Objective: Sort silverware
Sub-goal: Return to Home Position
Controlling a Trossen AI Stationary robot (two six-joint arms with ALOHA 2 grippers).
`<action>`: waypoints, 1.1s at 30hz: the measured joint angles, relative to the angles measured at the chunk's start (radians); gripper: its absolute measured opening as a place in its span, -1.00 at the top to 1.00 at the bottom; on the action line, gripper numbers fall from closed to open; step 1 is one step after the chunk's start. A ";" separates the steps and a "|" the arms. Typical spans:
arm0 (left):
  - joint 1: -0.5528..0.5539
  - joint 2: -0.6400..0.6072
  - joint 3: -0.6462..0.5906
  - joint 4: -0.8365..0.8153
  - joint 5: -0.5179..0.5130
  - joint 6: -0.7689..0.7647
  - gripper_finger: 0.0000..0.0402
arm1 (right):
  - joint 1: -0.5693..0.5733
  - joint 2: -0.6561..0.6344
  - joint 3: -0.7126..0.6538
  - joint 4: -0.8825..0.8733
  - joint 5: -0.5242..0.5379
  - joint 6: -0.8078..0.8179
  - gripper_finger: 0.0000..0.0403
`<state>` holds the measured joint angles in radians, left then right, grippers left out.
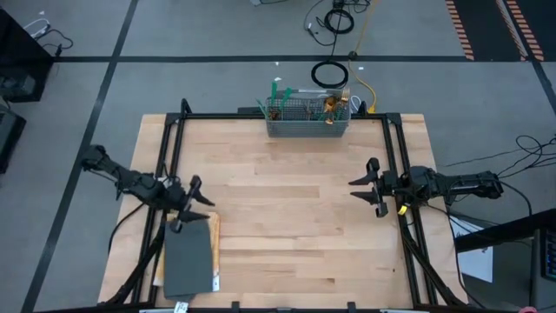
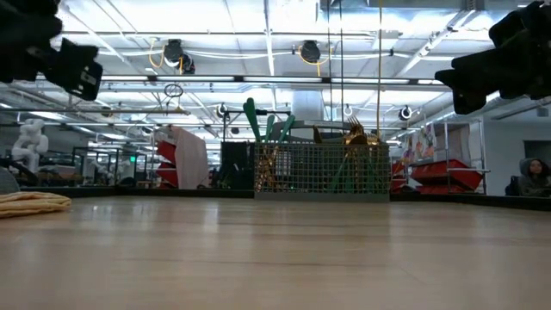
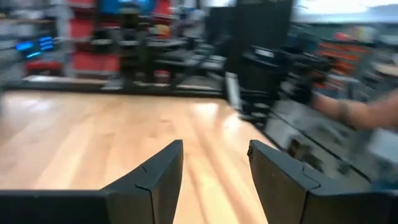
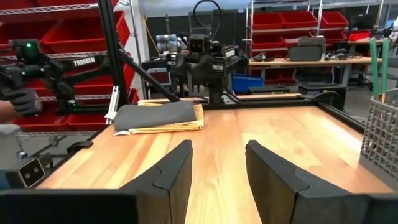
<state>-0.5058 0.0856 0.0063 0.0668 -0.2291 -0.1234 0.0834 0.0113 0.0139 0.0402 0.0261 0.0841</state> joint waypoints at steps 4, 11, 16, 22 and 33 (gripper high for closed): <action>0.053 0.000 0.000 0.027 0.161 0.068 0.06 | 0.000 0.000 0.000 -0.002 -0.006 0.011 0.31; 0.097 -0.001 0.000 -0.037 0.310 0.174 0.06 | 0.000 0.000 0.000 -0.005 -0.007 -0.014 0.31; 0.131 0.004 -0.001 -0.050 0.232 0.185 0.06 | 0.000 0.000 0.000 -0.007 -0.005 -0.045 0.31; 0.187 0.006 -0.001 -0.050 0.216 0.175 0.06 | 0.000 0.000 0.000 -0.017 -0.004 -0.072 0.31; 0.212 0.006 -0.001 -0.027 0.108 0.183 0.06 | 0.000 0.000 0.000 -0.016 -0.005 -0.085 0.31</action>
<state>-0.2939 0.0914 0.0051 0.0395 -0.1215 0.0593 0.0834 0.0113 0.0143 0.0246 0.0208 -0.0010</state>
